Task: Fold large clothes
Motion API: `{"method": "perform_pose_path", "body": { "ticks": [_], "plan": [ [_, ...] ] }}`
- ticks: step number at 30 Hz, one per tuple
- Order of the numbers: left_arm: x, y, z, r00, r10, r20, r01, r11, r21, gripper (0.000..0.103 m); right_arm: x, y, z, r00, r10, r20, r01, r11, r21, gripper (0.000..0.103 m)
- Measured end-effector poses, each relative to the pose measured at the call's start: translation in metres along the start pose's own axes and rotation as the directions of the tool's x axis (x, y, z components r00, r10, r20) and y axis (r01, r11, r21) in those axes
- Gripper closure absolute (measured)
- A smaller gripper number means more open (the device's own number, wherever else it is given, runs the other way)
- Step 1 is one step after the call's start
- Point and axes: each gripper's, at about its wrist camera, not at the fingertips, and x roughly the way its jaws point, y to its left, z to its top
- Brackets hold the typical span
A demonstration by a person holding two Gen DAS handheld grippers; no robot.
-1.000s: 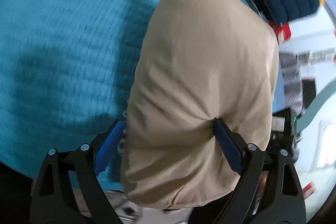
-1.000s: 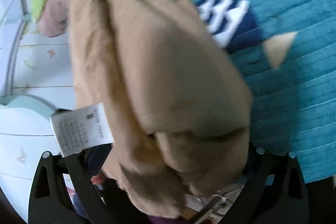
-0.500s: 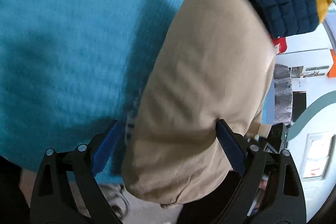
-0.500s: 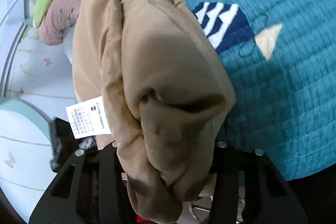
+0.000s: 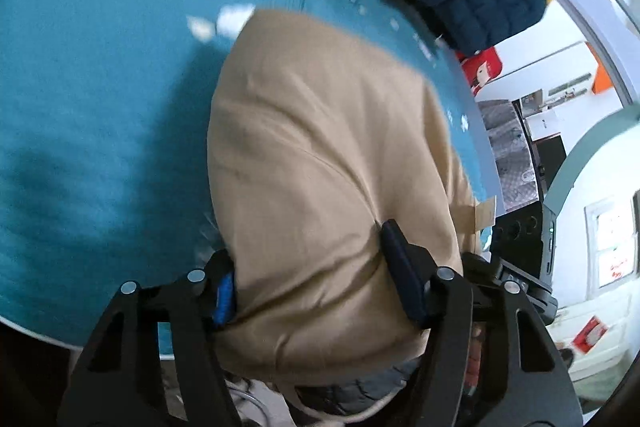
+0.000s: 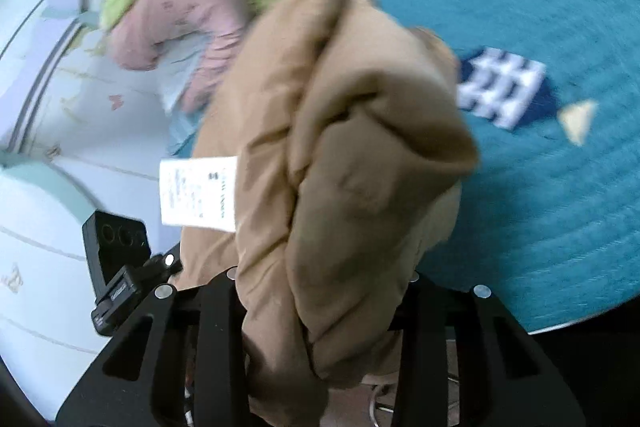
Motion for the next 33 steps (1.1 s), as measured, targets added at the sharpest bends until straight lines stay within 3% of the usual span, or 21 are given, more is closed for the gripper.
{"method": "perform_pose_path", "body": {
  "ticks": [6,11,14,15,22,26,29,30,32,33],
  "plan": [
    [-0.093,0.022,0.029,0.988,0.046,0.146,-0.058,0.995,0.080,0.040,0.045,0.079,0.001,0.993,0.115,-0.037,-0.118,0.987,-0.108,0.070],
    [-0.193,0.071,0.049,0.953,0.135,0.271,-0.164,0.983,0.087,0.040,0.119,0.175,0.018,0.976,0.190,-0.105,-0.209,0.952,-0.222,0.070],
    [-0.247,0.108,0.064,0.919,0.205,0.338,-0.240,0.969,0.065,0.040,0.175,0.232,0.021,0.965,0.212,-0.153,-0.249,0.925,-0.287,0.070],
    [-0.268,0.124,0.068,0.899,0.238,0.368,-0.276,0.960,0.051,0.040,0.197,0.251,0.021,0.961,0.216,-0.171,-0.260,0.917,-0.303,0.070],
    [-0.356,0.215,0.068,0.812,0.388,0.437,-0.409,0.911,-0.050,0.040,0.305,0.331,-0.005,0.920,0.265,-0.290,-0.355,0.876,-0.327,0.070],
    [-0.373,0.265,0.057,0.778,0.453,0.435,-0.458,0.883,-0.099,0.040,0.358,0.340,-0.029,0.904,0.260,-0.339,-0.367,0.879,-0.303,0.069],
    [-0.353,0.306,0.050,0.781,0.505,0.368,-0.476,0.862,-0.173,0.040,0.387,0.313,-0.045,0.904,0.151,-0.400,-0.278,0.918,-0.283,0.060],
    [-0.344,0.326,0.043,0.785,0.521,0.335,-0.477,0.853,-0.210,0.040,0.401,0.299,-0.051,0.894,0.109,-0.435,-0.245,0.931,-0.270,0.059],
    [-0.336,0.351,0.031,0.794,0.530,0.298,-0.462,0.844,-0.271,0.031,0.408,0.284,-0.057,0.892,0.085,-0.444,-0.216,0.943,-0.253,0.046],
    [-0.334,0.356,0.025,0.793,0.525,0.308,-0.450,0.846,-0.284,0.027,0.405,0.276,-0.057,0.896,0.100,-0.434,-0.223,0.944,-0.242,0.045]
  ]
}}
